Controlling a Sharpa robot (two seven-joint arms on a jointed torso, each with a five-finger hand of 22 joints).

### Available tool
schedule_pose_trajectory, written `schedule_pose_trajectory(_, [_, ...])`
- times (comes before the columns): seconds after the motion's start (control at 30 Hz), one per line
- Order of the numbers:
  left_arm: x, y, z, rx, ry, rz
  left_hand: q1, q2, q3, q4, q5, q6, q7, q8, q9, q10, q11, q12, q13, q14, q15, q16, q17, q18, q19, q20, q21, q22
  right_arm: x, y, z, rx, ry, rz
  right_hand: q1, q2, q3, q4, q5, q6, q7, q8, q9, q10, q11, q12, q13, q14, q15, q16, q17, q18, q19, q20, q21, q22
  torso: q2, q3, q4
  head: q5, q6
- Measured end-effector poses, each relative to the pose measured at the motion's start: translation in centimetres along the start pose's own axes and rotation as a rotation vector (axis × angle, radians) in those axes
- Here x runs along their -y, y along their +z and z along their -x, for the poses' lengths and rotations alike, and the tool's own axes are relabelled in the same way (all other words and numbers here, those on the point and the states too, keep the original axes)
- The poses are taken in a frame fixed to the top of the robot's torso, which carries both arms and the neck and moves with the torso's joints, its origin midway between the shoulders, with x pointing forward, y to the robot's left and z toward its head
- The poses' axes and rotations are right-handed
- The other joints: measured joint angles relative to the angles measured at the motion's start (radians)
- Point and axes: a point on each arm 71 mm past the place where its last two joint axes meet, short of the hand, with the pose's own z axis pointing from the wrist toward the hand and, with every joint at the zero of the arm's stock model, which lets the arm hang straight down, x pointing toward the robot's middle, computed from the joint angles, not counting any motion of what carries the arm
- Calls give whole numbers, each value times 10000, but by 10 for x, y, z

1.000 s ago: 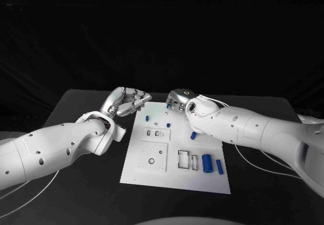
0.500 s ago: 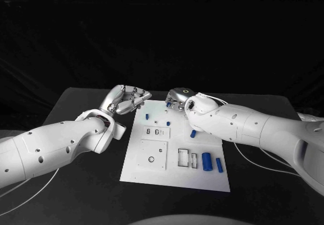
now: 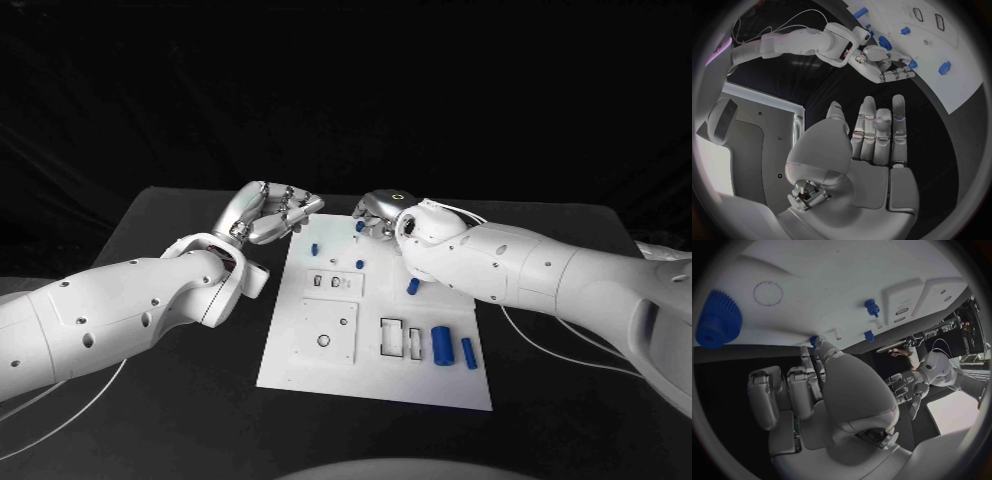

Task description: Assemble the parts on the task board

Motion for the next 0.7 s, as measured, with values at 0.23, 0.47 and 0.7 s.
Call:
schedule_pose_trajectory(0.23, [0, 0, 0, 1, 5, 4, 0, 0, 0, 0, 0, 0, 0, 0, 12, 0, 0, 0, 0, 0, 0, 0, 0, 0, 0, 0, 0, 1, 4, -5, 2, 150, 121, -9, -299, -298, -189, 189, 0, -174, 101, 0, 15, -143, 71, 0, 21, 1, 1, 0, 0, 1, -1, 71, 0, -1, -1, 1, -5, 6, 12])
schedule_pose_trajectory(0.47, [-3, 0, 1, 17, 67, 61, 0, 0, 0, 0, 0, 0, 0, 0, 11, 0, 0, 0, 1, 0, 0, 0, 1, -1, 0, 0, 0, -3, 17, -20, 27, 1041, 892, 168, -1131, -485, -697, 696, 0, -115, 334, 0, 63, 643, -173, 419, 174, 2, -148, 0, -1, 0, 1, -12, 0, -2, -34, 2, -36, -26, 54])
schedule_pose_trajectory(0.7, [-3, 1, -1, -11, 62, 57, 0, 0, 0, 0, 0, 0, 0, 0, 10, 0, 0, 0, 1, 0, 0, 0, 1, 0, 0, 0, 0, -8, 39, -46, 57, 1843, 1766, 217, -1569, -325, -1053, 1052, 0, -52, 556, 0, 72, 2322, -547, 1277, 568, 1, -404, 0, -2, 0, -10, -246, 0, -3, -78, 3, -19, -101, 55])
